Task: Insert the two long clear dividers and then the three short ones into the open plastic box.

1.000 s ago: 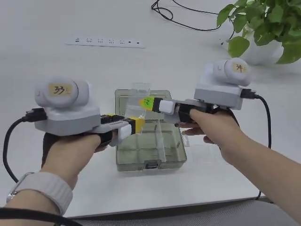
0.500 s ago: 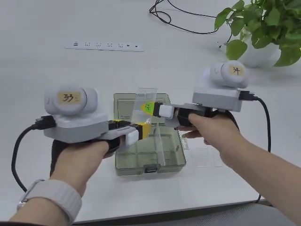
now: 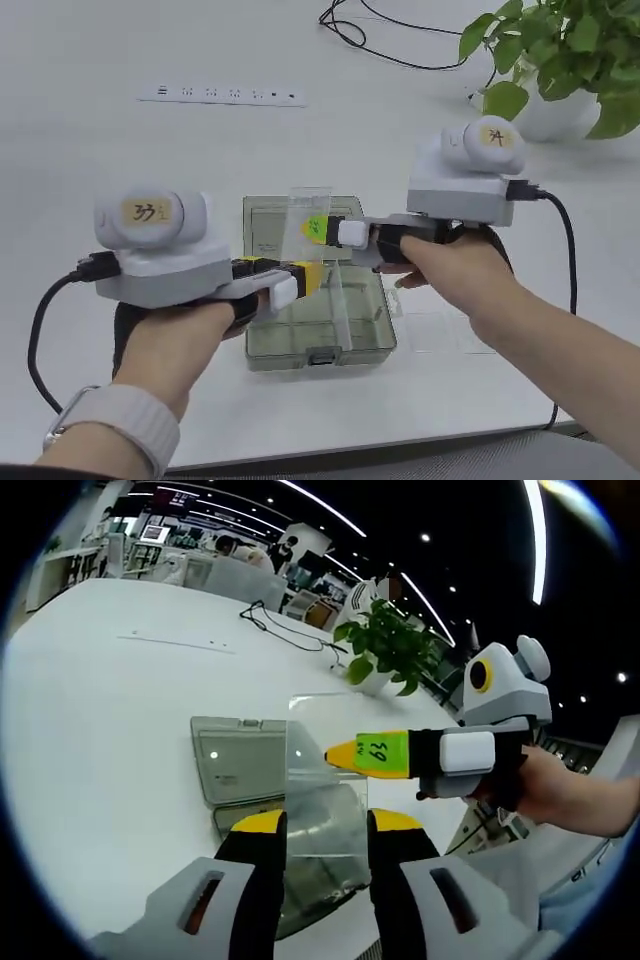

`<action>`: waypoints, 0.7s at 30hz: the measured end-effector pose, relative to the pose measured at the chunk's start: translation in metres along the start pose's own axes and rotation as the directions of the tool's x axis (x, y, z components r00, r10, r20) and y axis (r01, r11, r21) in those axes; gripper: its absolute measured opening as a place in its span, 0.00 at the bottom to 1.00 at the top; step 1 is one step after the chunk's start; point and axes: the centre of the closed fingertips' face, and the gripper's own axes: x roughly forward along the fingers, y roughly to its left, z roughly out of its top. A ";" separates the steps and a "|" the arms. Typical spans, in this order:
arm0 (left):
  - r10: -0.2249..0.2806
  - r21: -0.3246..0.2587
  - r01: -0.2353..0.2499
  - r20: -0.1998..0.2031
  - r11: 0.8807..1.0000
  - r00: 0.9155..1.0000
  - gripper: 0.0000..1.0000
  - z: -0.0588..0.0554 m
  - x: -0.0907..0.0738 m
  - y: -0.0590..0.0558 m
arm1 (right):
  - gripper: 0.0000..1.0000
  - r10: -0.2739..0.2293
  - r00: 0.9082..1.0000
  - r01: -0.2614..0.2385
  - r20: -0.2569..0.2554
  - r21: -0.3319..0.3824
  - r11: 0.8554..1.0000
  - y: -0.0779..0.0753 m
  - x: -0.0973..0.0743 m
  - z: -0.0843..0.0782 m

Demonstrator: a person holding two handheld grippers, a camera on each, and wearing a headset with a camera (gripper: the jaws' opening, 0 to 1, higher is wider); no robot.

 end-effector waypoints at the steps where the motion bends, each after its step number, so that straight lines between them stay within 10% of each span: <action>1: -0.005 -0.005 0.005 -0.002 1.000 1.000 0.31 0.000 0.000 -0.001 | 0.05 0.001 1.000 -0.001 -0.006 0.004 1.000 -0.003 0.001 0.001; 21: 0.005 0.066 -0.003 -0.030 0.998 1.000 0.45 -0.006 0.006 -0.004 | 0.05 0.022 0.999 -0.021 -0.027 0.021 1.000 0.000 0.000 -0.002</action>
